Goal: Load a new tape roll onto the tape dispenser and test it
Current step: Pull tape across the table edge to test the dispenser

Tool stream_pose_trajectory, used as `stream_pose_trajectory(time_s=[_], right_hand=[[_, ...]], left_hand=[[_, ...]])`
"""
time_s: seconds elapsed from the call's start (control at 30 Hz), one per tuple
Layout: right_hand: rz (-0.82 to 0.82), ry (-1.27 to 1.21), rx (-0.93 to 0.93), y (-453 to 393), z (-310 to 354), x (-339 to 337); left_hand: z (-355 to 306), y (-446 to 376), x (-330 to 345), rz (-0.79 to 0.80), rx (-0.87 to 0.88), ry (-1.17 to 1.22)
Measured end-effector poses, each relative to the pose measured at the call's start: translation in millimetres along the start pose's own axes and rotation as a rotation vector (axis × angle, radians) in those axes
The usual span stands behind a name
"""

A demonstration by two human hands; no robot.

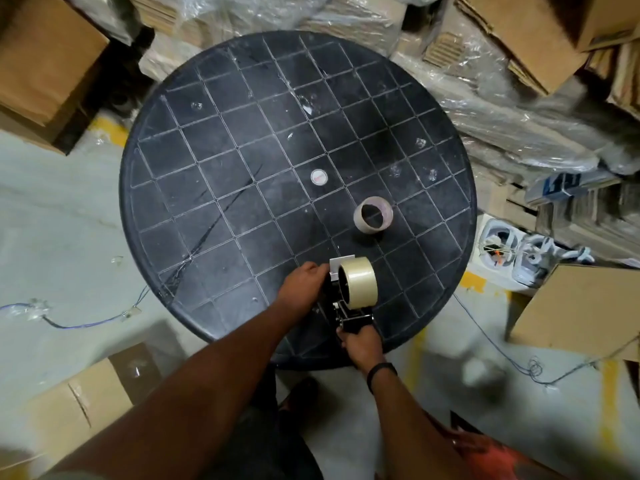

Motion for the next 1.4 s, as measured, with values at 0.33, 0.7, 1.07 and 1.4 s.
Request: stream_pose_trajectory(time_s=[0.33, 0.7, 1.07, 1.4], right_hand=[[0.001, 0.116, 0.015, 5.5, 10.1, -6.1], [-0.009, 0.110, 0.064, -49.8, -31.6, 21.9], [0.008, 0.162, 0.023, 2.4, 14.7, -0.7], [0.012, 0.194, 0.006, -5.2, 0.8, -2.8]], left_hand=[[-7.9, 61.9, 45.3, 0.303, -0.009, -0.259], [-23.5, 56.5, 51.4, 0.363, -0.167, -0.345], [-34.7, 56.8, 56.0, 0.364, -0.226, -0.386], [-36.1, 59.0, 59.9, 0.325, -0.248, -0.344]])
Point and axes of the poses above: each hand's wrist, its own y-axis away from the middle knuckle, its own x-axis out of the palm, z = x × y, the point moved 6 cm from there along -y, towards the middle knuckle, and after that the axes turned 10 degrees about -z, right-handed, at the moved point
